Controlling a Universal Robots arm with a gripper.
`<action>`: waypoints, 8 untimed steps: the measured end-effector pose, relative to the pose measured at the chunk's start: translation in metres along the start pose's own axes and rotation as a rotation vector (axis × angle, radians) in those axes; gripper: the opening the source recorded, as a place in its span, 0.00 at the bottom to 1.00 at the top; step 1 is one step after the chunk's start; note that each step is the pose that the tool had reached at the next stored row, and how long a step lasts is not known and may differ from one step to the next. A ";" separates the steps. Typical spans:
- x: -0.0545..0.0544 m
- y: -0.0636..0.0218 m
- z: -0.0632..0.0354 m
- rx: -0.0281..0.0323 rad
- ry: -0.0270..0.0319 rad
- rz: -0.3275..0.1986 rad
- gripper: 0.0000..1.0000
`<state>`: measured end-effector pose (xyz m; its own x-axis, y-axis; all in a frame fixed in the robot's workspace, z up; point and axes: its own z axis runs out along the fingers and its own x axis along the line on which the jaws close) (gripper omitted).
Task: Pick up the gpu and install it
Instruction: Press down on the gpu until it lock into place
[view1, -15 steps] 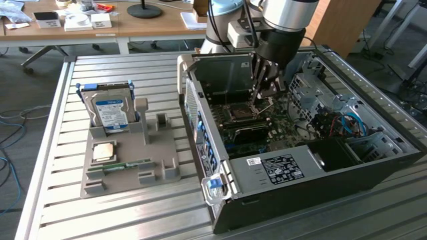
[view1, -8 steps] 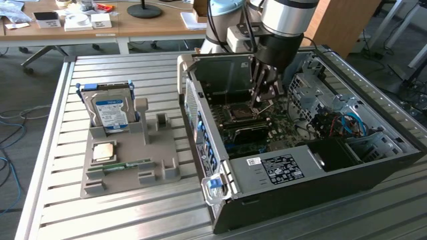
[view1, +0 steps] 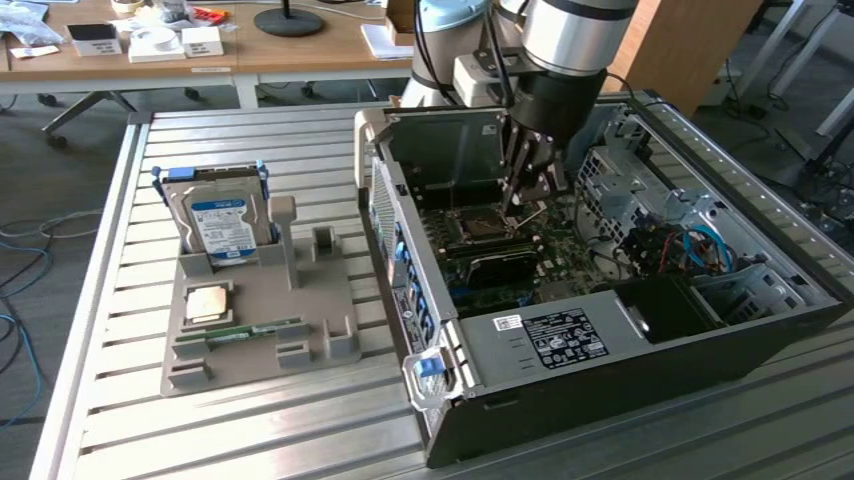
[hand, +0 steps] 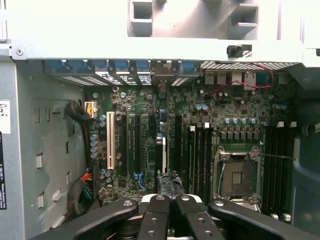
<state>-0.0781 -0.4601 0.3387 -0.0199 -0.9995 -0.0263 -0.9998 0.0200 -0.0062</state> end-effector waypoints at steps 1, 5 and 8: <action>0.000 -0.0004 0.0003 0.0000 0.0000 0.000 0.11; 0.000 -0.0029 0.0015 0.0000 0.0000 0.000 0.11; 0.000 -0.0045 0.0019 -0.0001 0.0002 0.000 0.11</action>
<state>-0.0735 -0.4602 0.3368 -0.0201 -0.9995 -0.0261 -0.9998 0.0202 -0.0061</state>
